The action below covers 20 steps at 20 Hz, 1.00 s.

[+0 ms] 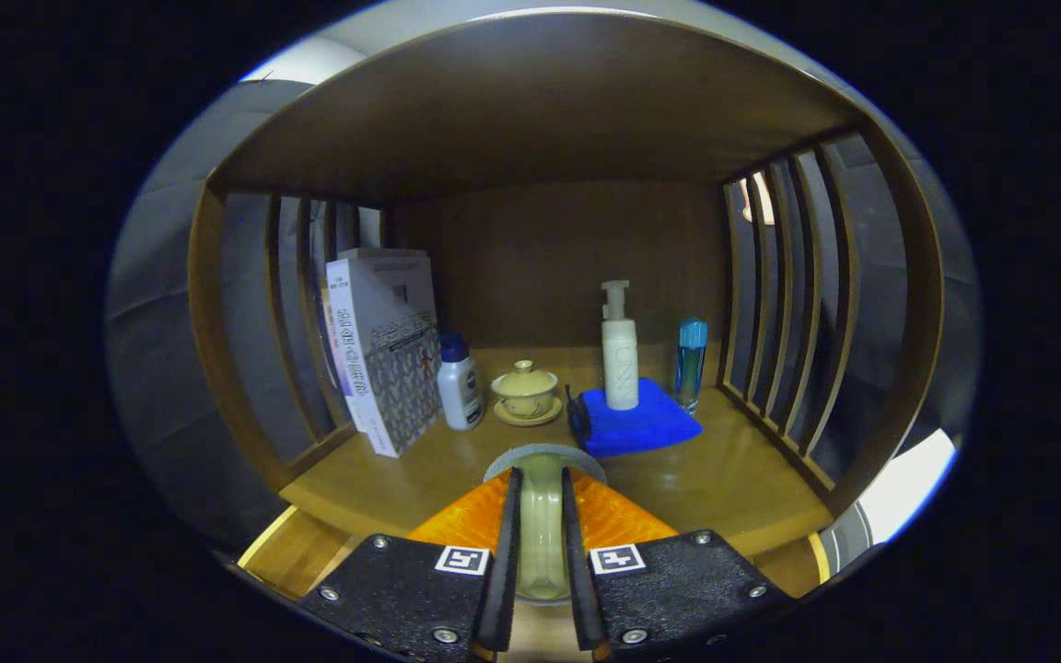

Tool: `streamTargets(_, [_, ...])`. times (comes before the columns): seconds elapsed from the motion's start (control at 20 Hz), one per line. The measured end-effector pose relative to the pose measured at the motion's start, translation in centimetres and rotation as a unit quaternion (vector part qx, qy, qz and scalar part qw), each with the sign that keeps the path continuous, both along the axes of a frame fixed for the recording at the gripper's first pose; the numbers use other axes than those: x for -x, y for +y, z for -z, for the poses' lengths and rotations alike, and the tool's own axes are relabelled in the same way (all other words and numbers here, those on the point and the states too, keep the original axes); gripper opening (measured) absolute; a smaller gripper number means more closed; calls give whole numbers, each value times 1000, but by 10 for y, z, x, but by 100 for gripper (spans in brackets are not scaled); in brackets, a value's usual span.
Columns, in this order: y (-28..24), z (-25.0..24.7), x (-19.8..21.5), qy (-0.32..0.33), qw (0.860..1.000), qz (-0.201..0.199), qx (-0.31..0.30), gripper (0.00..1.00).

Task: Pull open the drawer, take out the items inside it, and place them on the countertop above the cabinet.

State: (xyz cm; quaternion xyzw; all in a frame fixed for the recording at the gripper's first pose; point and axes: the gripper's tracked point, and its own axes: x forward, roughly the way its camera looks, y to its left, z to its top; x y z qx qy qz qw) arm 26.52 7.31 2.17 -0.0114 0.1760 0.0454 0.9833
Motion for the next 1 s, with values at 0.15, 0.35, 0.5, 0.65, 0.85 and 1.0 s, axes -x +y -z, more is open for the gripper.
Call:
streamTargets(0.15, [1,10,-19,16,1000,11,-9,26])
streamTargets(0.35, [-6,23,-33,27,999,29,2,27])
streamTargets(0.5, [-11,26,-42,22,999,40,9,30])
streamTargets(0.65, [-17,21,-42,14,999,44,12,45])
streamTargets(0.85, [-19,6,-29,-11,999,38,12,84])
streamTargets(1.0, [-18,-10,-11,-32,999,31,-10,94])
